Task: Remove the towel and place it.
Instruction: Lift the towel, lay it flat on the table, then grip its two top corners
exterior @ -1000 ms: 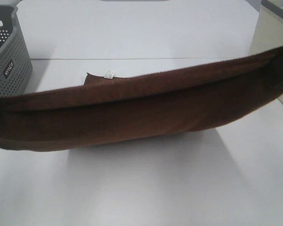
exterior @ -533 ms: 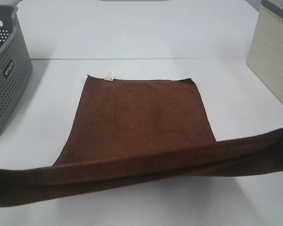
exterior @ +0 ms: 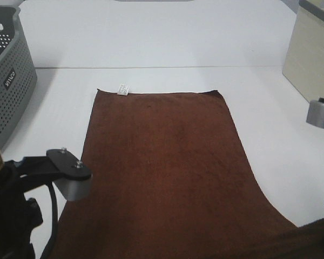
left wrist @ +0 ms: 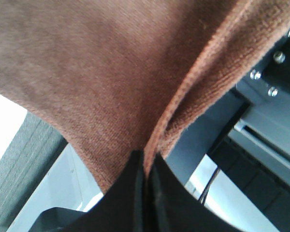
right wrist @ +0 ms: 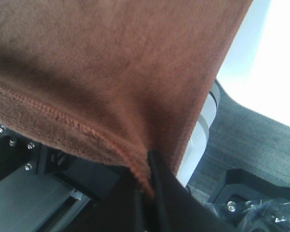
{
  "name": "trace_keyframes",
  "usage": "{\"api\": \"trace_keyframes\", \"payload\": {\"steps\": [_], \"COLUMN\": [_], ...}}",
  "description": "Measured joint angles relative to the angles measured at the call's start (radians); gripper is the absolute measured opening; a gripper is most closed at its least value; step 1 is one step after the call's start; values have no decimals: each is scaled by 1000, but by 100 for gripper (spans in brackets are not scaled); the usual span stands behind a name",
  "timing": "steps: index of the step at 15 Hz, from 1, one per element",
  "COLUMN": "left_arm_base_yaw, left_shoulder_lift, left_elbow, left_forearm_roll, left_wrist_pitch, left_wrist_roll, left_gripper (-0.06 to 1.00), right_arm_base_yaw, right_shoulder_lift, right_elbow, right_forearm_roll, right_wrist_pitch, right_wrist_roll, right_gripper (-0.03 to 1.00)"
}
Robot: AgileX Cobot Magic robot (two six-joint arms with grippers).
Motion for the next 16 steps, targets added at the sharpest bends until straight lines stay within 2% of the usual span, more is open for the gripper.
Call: {"api": "trace_keyframes", "payload": {"steps": [3, 6, 11, 16], "left_arm_base_yaw": [-47, -49, -49, -49], "left_shoulder_lift": [75, 136, 211, 262], "left_elbow": [0, -18, -18, -18], "left_forearm_roll": [-6, -65, -151, -211], "left_wrist_pitch": [0, -5, -67, -97], "left_wrist_roll": [0, 0, 1, 4], "left_gripper": [0, 0, 0, 0], "right_arm_base_yaw": [0, -1, -1, -1], "right_shoulder_lift": [11, 99, 301, 375], "right_elbow": [31, 35, 81, 84], "right_forearm_roll": [2, 10, 143, 177], "right_wrist_pitch": [0, -14, -126, -145], "right_wrist_roll": [-10, -46, -187, -230], "right_gripper": [1, 1, 1, 1]}}
